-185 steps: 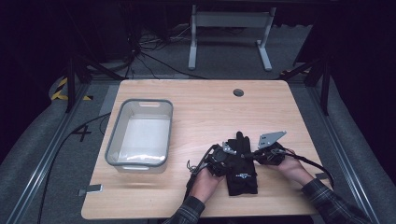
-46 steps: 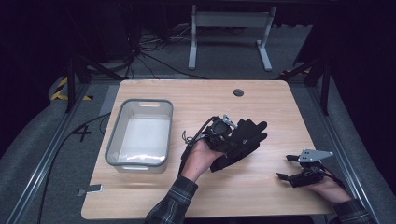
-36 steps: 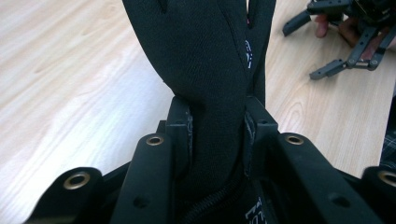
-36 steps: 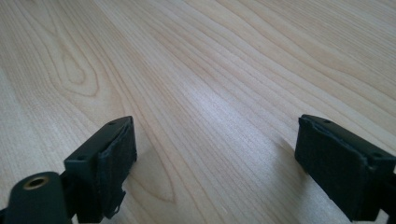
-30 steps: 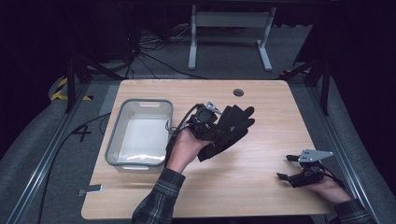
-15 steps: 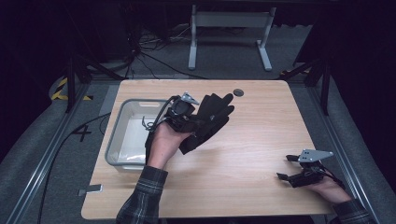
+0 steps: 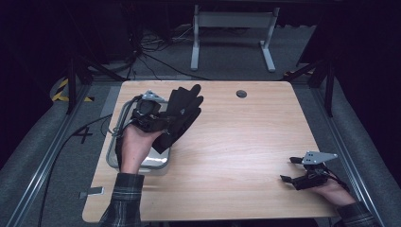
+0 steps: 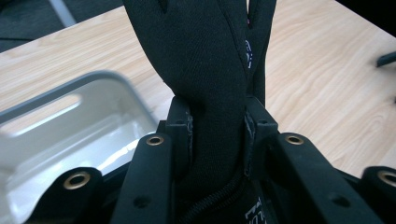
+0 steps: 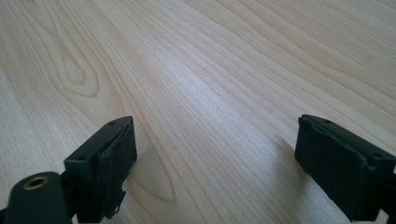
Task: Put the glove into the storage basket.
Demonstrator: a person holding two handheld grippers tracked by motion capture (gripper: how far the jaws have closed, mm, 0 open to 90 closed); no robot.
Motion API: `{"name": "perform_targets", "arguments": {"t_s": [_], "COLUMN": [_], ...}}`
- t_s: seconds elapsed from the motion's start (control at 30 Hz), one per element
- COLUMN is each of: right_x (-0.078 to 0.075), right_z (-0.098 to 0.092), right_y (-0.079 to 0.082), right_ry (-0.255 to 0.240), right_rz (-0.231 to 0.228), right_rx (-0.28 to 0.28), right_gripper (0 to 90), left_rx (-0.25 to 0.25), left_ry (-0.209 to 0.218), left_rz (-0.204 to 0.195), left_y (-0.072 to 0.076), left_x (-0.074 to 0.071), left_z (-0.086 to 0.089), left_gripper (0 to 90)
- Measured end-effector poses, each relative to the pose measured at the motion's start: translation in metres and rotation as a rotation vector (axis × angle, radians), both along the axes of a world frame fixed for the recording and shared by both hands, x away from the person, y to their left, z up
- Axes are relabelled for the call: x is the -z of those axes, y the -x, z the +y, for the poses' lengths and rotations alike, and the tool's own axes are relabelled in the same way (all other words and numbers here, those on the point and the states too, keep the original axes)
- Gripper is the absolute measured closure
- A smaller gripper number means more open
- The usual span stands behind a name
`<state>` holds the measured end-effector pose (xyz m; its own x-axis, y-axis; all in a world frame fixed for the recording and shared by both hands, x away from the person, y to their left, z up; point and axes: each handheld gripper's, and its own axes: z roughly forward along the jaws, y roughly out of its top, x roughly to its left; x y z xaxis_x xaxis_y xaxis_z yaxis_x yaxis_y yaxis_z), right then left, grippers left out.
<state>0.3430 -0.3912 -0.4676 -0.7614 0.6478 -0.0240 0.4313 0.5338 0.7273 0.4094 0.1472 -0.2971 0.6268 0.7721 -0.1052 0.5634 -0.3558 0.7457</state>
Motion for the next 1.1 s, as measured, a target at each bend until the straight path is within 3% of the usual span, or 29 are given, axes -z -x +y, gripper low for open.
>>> {"name": "perform_targets", "arguments": {"t_s": [0.3,0.6,1.1], "right_x": [0.0,0.0,0.0], "right_z": [0.0,0.0,0.0], "right_y": [0.0,0.0,0.0], "right_ry": [0.0,0.001,-0.001], "right_rz": [0.0,-0.002,-0.002], "right_rx": [0.0,0.003,0.004], "right_gripper": [13.1,13.1,13.1], "left_rx": [-0.106,-0.18,-0.199], "left_ry": [0.014,0.002,-0.069], "left_rz": [0.011,0.069,0.182], "left_y": [0.004,-0.003,-0.025], "left_x": [0.014,0.042,0.088], "left_z": [0.039,0.064,0.064], "left_gripper": [69.7,69.7,68.9]}}
